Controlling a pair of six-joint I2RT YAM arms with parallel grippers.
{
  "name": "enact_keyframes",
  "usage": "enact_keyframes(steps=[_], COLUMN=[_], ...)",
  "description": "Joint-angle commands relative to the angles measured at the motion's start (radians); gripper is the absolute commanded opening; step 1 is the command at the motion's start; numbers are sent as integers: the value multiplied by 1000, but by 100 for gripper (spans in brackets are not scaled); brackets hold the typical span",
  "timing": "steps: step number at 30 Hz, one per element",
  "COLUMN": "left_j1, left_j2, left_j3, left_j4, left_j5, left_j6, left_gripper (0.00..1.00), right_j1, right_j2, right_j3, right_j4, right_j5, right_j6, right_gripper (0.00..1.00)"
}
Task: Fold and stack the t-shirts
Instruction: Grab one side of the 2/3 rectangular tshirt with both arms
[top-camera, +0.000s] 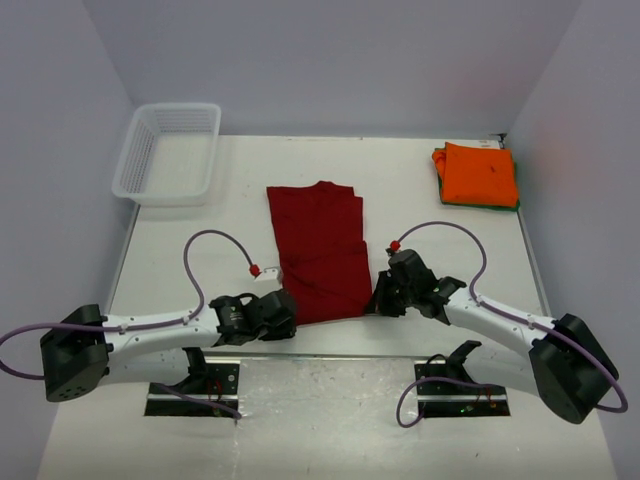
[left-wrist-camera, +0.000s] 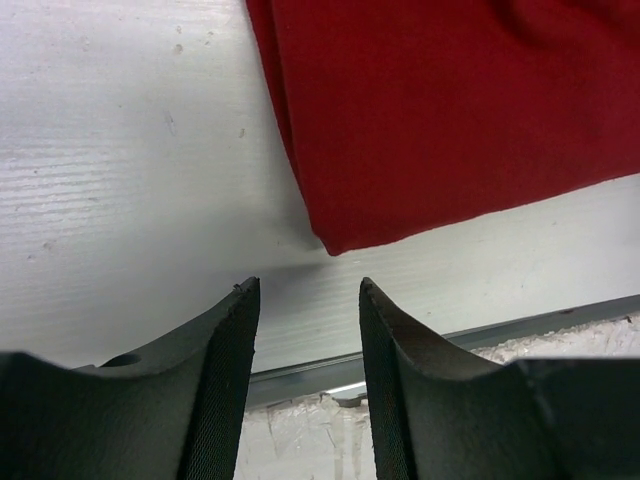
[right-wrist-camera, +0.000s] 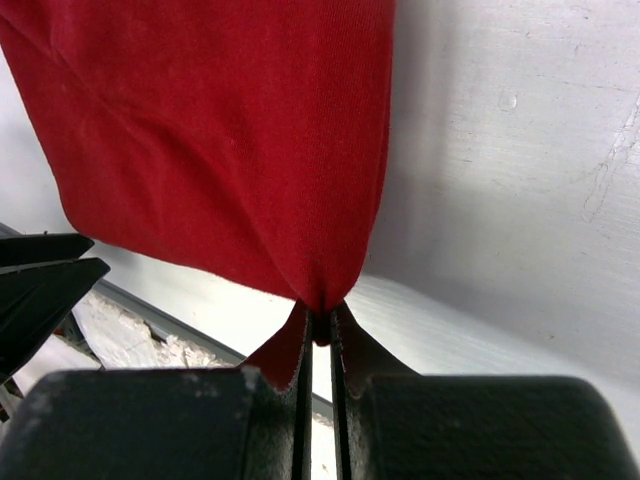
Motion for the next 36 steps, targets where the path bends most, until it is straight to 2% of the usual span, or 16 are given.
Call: enact_keyframes(steps=[1,13,20,29,32,33,34,35,36], left_j1=[3,67,73,79,79,79,79,79,79], left_j2=[21,68,76,108,131,137,137,137,137], left_j3=[19,-16,-39,-56,-59,-59,-60,-62,-62], left_j4=[75,155,164,225,245,247,247,241,239], left_j5=[-24,8,44,59,74,78,78,78,76], left_j6=[10,56,54,59,62,64,64,62,62], left_gripper=[46,45,32,33,26,18,14,5,0], right_j1=[10,18,18,18,16,16,16,18,16], right_j2=[-18,-61,-64,-59,-71,-74,-77,-80,-79], right_j3=[2,-6,5,-3,-4,-3,-3,-4,-6], right_j4=[-9,-37,-43,-31,-43,-43,-44,-46,-46], right_j5=[5,15,23,14,23,26,26,29,29], right_j6=[8,11,15,20,21,20,20,23,22], right_gripper=[0,0,0,0,0,0,0,0,0])
